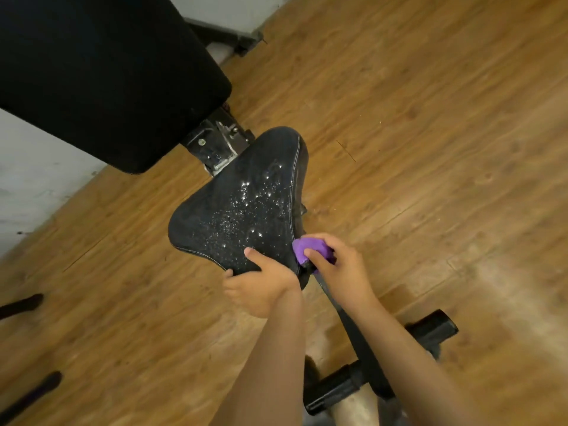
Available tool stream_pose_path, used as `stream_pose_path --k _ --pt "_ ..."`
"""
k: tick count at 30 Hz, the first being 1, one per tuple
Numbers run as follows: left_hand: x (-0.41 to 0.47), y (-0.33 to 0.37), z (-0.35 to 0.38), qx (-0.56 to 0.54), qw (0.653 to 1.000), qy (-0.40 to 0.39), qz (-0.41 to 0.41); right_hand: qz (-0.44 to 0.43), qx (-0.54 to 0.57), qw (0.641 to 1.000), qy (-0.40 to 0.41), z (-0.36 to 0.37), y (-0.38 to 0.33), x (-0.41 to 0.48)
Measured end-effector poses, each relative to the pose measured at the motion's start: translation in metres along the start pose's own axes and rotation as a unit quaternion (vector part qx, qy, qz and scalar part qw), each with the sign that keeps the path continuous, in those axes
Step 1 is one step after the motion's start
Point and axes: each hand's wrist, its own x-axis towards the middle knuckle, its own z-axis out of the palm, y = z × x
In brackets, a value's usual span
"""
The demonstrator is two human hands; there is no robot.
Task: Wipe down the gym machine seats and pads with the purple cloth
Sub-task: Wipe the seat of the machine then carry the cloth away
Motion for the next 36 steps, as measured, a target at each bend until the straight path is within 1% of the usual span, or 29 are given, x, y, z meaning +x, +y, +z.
stream_pose_path --k 3,6,8,13,15,17,20,22,24,26,29,31,33,34,36 --pt "0.002 -0.007 0.007 0.036 0.999 0.023 0.015 -0.005 -0.003 1.000 0.006 0.001 0.006 0.051" --pt "0.004 -0.010 0.010 0.044 0.998 0.030 0.019 0.005 0.064 0.998 0.022 0.003 0.007 0.074" --pt "0.005 -0.010 0.011 0.051 0.998 0.027 0.025 0.005 0.095 0.995 0.021 0.003 0.007 0.059" --pt "0.004 -0.008 0.009 0.063 0.998 0.009 0.026 -0.006 0.070 0.998 0.001 -0.004 0.017 -0.007" --pt "0.004 -0.008 0.009 0.059 0.998 0.001 0.021 0.000 0.072 0.997 0.004 -0.003 0.016 -0.003" --pt "0.005 -0.008 0.010 0.057 0.998 -0.002 0.022 -0.006 0.064 0.998 0.012 0.004 0.011 0.024" --pt "0.005 -0.012 0.013 0.066 0.997 0.009 0.029 -0.038 0.046 0.996 0.059 0.015 0.004 0.090" --pt "0.004 -0.013 0.014 0.071 0.997 0.020 0.033 -0.041 0.045 0.992 0.112 0.018 -0.002 0.129" --pt "0.004 -0.014 0.015 0.072 0.996 0.028 0.033 -0.038 0.055 0.987 0.143 0.020 0.002 0.147" --pt "0.005 -0.015 0.016 0.069 0.997 0.031 0.035 -0.029 0.083 0.987 0.138 0.024 0.008 0.136" --pt "0.006 -0.017 0.015 0.071 0.996 0.033 0.039 0.013 0.128 0.986 0.110 0.028 0.021 0.082" --pt "0.005 -0.016 0.015 0.065 0.996 0.035 0.044 0.029 0.134 0.986 0.095 0.025 0.028 0.053" --pt "0.004 -0.016 0.014 0.064 0.996 0.042 0.047 0.028 0.132 0.987 0.082 0.023 0.026 0.060" --pt "0.004 -0.016 0.014 0.065 0.996 0.044 0.049 0.013 0.130 0.988 0.081 0.021 0.021 0.075" --pt "0.004 -0.017 0.014 0.064 0.995 0.047 0.054 -0.015 0.120 0.987 0.104 0.018 0.006 0.120"
